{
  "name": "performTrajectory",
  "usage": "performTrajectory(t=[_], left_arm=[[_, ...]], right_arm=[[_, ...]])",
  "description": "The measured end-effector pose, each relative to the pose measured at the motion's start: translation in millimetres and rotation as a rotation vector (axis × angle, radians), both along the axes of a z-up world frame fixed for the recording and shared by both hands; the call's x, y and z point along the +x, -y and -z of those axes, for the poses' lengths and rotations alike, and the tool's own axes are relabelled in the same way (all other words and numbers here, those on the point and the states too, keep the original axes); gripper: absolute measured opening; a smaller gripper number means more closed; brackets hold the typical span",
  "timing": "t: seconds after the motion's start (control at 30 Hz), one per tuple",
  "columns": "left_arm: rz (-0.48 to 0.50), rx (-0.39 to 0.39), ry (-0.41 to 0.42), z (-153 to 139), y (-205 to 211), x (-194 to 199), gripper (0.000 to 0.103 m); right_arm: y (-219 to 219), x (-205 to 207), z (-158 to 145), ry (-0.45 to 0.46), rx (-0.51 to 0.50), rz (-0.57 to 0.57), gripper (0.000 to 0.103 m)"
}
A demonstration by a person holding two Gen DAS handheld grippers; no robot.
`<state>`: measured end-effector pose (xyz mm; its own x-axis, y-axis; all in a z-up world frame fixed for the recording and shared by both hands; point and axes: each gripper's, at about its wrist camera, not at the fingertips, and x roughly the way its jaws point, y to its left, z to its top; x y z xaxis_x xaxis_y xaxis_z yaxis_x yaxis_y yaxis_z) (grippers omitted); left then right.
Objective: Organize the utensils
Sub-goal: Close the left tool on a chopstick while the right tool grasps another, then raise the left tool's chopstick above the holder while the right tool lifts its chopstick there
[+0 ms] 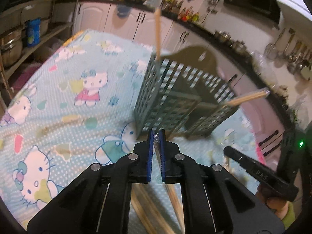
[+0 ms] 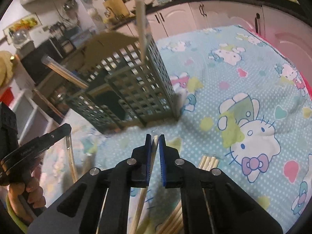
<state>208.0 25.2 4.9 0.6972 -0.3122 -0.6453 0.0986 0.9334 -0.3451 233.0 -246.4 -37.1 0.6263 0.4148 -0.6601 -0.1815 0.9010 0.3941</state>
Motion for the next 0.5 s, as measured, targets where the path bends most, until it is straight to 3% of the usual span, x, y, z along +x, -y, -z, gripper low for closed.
performTrajectory(t=[0.5], left_arm=[[0.05,-0.052,0.156,-62,13,-34,0.002]], right_arm=[[9,-46,-60,0.182,0.064,-0.064,0.006]])
